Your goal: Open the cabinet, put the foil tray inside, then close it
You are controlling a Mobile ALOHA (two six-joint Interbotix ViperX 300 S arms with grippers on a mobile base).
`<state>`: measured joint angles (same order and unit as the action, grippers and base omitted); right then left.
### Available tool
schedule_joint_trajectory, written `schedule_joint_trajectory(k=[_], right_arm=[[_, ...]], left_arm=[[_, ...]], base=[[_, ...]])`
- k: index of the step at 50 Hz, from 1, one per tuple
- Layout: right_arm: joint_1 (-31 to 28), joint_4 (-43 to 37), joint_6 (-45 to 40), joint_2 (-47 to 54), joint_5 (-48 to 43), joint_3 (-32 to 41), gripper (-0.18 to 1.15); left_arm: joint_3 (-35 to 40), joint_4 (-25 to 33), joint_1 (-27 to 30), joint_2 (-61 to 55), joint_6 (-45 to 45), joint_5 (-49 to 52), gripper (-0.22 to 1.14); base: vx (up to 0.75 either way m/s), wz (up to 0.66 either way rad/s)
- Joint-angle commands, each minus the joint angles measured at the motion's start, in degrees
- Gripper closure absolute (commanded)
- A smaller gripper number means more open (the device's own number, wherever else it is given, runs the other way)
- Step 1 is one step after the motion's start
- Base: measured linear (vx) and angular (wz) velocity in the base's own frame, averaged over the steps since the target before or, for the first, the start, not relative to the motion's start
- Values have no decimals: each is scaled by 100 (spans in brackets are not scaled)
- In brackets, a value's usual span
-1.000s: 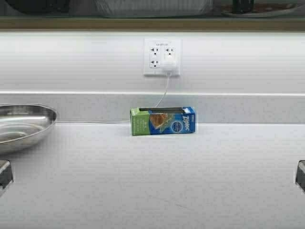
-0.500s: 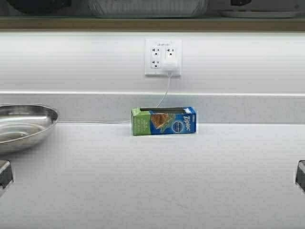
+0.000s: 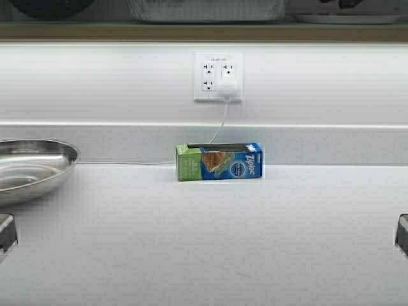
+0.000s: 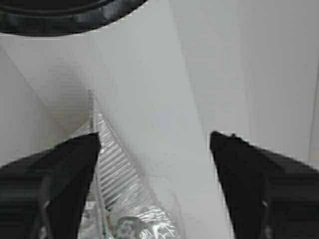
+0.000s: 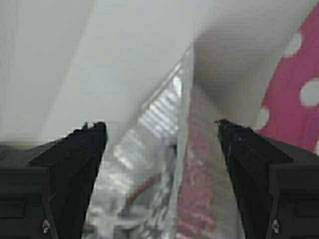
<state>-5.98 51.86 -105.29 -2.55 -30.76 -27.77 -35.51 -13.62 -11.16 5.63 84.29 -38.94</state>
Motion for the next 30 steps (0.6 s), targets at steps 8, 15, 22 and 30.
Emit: schedule_joint_trajectory(k=[8,15,22,30], right_arm=[[9,79,264,-642,149,44,0],[18,62,624,-835,220,-105,0],[18,53,738,-879,264,-246,0],[-88,123,896,-888,220,-369,1]], left_arm=[[62,-343,0,501,-431,-35,-5],[-18,-413,0,703,-615,-44,-5],[-88,-475,-9,729,-615,-44,-5],[-211,-1002,-9,747,-668,-132,-3]], base=[[0,0],[0,0],[-2,0],[-6,-1]])
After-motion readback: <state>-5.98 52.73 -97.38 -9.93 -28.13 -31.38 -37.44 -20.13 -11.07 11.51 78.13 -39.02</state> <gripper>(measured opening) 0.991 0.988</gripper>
